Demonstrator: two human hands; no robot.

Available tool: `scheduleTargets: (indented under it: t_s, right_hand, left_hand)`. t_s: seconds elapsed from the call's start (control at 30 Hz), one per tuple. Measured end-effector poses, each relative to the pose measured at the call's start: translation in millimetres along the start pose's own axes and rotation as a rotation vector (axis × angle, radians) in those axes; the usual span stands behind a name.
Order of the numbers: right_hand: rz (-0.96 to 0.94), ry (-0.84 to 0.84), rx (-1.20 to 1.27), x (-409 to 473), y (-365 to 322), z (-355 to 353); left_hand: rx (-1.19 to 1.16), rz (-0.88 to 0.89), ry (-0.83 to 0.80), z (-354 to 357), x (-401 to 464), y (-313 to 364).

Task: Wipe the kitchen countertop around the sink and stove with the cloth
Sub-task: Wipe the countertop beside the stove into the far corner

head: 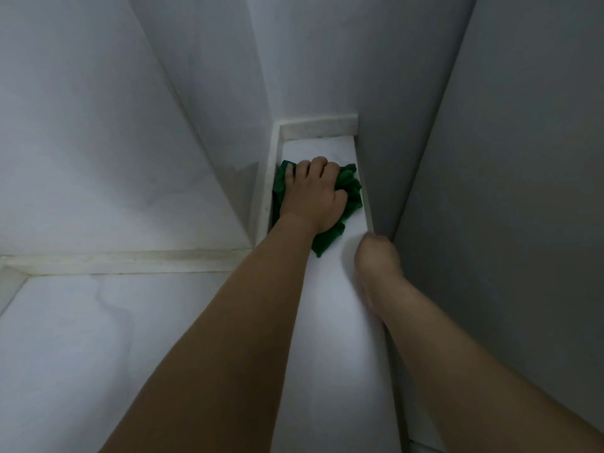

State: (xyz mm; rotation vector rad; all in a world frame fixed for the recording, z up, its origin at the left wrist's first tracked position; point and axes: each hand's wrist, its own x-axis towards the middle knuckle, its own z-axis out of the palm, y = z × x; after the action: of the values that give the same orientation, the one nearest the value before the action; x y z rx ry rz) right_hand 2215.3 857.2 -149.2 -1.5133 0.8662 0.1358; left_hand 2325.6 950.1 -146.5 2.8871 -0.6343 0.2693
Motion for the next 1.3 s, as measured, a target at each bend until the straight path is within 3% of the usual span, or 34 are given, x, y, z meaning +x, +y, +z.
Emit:
scheduleTargets:
  t_s: [0.13,0.27,0.37,0.47,0.63,0.83,0.93,1.0,1.03,1.1,1.17,1.2,1.23,1.3]
  right_hand:
    - [0.106,0.074,0.255,5,6,4]
    - [0.194,0.040,0.416,7,4,-6]
    - [0.189,0.020,0.422,5,4,-7]
    - [0.124,0.062,0.402,5,4,-5]
    - [0.171,-0.041,0.400,-11,18,-24]
    - [0.234,-0.184,0.356,-59,47,-44]
    - [0.236,-0.189,0.300,-90,49,-46]
    - [0.194,-0.135,0.245,-105,57,-49]
    - [0.167,-0.105,0.240,-111,63,-50]
    - [0.123,-0.102,0.248,-127,73,-52]
    - [0.078,-0.099,0.249,-135,85,-55]
    - [0.076,-0.101,0.254,-142,93,-57]
    - [0.086,-0.114,0.272,-150,98,-59]
    - [0.142,-0.200,0.296,-165,108,-66]
  left_hand:
    - [-0.044,-0.029,-0.008,-5,-15,6]
    - [-0.118,0.084,0.039,-12,-90,19]
    - [-0.118,0.105,0.036,-13,-106,19]
    - [-0.062,0.009,0.002,-13,-70,17]
    - [0.007,-0.052,-0.004,-8,-63,20]
    - [-0.117,-0.038,-0.063,-38,-184,63]
    - [-0.173,0.135,-0.211,-67,-285,68]
    - [-0.141,0.233,-0.269,-81,-309,29]
    - [-0.085,0.152,-0.267,-83,-310,5]
    - [0.009,-0.193,-0.187,-86,-298,-36]
    - [0.045,-0.511,-0.100,-86,-283,-34]
    - [0.053,-0.566,-0.090,-84,-284,-14]
    - [0.039,-0.516,-0.088,-79,-291,13]
    - [-0.058,-0.171,-0.117,-78,-327,71]
